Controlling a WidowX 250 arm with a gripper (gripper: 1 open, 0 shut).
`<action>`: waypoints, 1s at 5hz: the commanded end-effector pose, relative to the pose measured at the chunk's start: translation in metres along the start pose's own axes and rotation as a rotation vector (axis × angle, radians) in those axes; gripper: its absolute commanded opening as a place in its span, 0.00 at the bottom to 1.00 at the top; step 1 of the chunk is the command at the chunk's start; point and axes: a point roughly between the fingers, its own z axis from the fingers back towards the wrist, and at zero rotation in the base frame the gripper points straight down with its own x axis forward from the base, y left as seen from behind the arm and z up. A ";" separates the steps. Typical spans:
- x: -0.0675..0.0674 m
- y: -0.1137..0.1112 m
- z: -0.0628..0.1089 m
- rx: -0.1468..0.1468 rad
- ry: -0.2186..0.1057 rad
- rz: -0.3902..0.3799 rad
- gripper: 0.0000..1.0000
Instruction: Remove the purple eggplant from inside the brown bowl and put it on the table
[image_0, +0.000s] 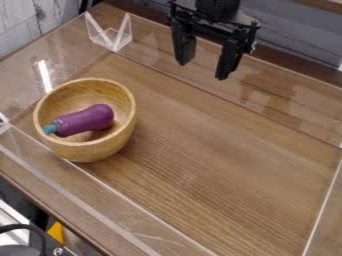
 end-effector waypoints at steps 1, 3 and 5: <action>-0.001 0.001 -0.006 -0.004 0.016 0.003 1.00; -0.025 0.048 -0.003 0.020 -0.022 0.040 1.00; -0.052 0.103 0.000 0.048 -0.050 0.057 1.00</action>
